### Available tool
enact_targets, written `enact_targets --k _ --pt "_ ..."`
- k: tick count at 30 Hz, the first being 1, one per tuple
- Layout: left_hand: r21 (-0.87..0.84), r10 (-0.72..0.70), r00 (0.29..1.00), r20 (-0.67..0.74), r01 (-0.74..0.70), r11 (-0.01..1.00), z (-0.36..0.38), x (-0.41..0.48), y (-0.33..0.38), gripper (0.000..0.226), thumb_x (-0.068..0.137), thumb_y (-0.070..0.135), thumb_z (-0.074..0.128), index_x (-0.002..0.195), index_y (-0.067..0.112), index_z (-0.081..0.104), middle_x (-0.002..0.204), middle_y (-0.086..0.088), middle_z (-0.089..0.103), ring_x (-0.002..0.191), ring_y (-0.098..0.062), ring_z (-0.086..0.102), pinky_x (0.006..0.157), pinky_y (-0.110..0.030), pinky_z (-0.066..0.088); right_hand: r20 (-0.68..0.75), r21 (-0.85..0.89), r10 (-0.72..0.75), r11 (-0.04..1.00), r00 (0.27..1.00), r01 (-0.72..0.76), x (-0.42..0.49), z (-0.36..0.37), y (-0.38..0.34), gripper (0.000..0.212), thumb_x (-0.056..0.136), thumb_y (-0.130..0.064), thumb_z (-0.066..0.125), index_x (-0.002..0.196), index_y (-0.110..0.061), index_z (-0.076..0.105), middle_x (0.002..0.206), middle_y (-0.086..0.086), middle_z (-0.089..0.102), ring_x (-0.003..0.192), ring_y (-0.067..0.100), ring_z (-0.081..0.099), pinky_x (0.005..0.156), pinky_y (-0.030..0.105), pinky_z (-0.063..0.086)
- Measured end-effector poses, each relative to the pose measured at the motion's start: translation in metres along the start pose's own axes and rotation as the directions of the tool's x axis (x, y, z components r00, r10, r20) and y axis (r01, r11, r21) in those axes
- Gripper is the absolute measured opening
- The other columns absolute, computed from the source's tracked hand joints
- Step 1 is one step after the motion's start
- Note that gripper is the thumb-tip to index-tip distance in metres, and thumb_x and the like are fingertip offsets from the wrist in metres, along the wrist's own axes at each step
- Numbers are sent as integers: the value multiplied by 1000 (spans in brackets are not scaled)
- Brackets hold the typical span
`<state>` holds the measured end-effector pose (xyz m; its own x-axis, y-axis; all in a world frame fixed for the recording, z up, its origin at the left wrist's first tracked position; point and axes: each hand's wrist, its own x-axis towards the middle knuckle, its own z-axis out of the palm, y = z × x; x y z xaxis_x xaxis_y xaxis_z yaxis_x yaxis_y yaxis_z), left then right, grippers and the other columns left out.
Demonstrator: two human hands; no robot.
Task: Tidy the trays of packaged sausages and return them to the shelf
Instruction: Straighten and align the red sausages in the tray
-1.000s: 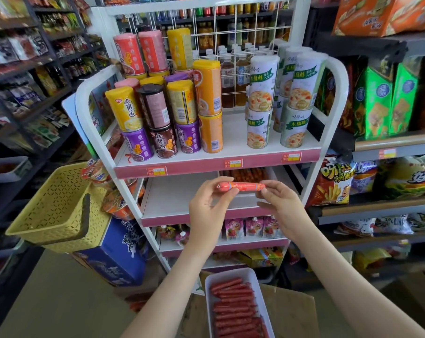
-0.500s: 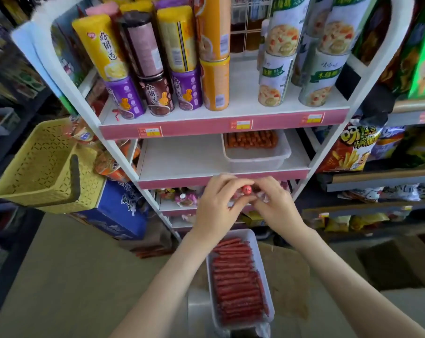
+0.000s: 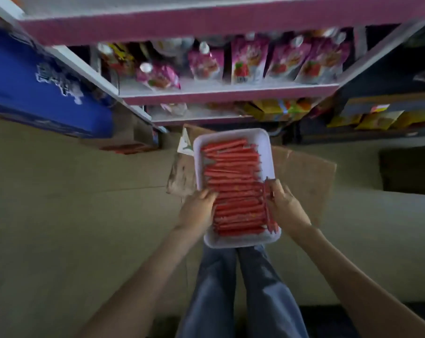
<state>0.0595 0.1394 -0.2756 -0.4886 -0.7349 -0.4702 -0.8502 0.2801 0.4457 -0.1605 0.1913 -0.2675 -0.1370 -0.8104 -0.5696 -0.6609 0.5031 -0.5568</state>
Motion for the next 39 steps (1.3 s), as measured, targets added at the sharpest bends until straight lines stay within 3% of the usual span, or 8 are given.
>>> enact_targets --k 5,14,18,21,24,28,34,39 --pt "169 63 997 34 -68 983 67 16 -9 29 76 16 61 104 10 67 92 -8 65 80 -30 64 70 -35 54 48 -623 -103 775 994 110 25 41 30 55 81 -6 57 134 -8 45 130 11 47 108 33 52 94 51 36" --pt "215 -80 989 128 51 975 76 36 2 24 87 11 59 111 5 56 109 -13 51 103 -33 51 83 -40 44 22 -752 -256 632 966 185 7 81 82 56 87 -13 25 138 4 44 145 17 43 138 27 30 116 50 -6" --pt "47 -100 991 89 96 994 48 31 9 24 97 18 46 120 15 48 118 -5 50 107 -26 52 73 -32 39 42 -527 -229 822 972 216 3 58 56 53 93 -25 35 141 -4 43 146 15 44 136 29 32 110 57 24" --pt "-213 -78 997 18 80 974 -1 24 28 15 95 20 53 109 17 56 111 3 60 101 -16 57 72 -22 37 23 -19 -83 996 996 83 -1 15 15 43 98 -17 49 140 -12 45 132 10 54 121 27 49 102 34 40" --pt "-475 -138 990 -35 105 874 -73 12 54 13 89 29 64 100 23 62 99 13 64 89 -5 59 72 -17 44 -70 304 -16 952 997 36 -13 -44 -35 23 92 -8 58 110 -22 62 104 -2 66 98 17 63 78 7 44" --pt "-590 -146 982 -120 47 806 -170 -6 84 8 85 34 67 91 33 62 93 15 66 86 -1 63 75 -21 50 -214 594 -19 791 977 146 -43 -127 -107 22 86 5 61 93 -16 62 84 -1 72 76 11 69 72 23 54" --pt "-303 145 953 -265 -226 926 -269 -37 148 19 87 29 65 106 26 65 105 7 68 97 -12 62 86 -32 49 -420 527 -255 712 871 463 -103 -227 -201 23 85 4 63 80 -18 64 69 -13 68 68 1 62 65 14 48" --pt "-146 373 739 -560 -532 834 -327 -69 211 30 92 20 57 121 21 59 105 -3 68 93 -17 59 70 -22 36 -591 310 -477 610 650 729 -152 -271 -266 14 77 -6 68 77 -16 58 71 -17 61 68 8 57 65 23 49"
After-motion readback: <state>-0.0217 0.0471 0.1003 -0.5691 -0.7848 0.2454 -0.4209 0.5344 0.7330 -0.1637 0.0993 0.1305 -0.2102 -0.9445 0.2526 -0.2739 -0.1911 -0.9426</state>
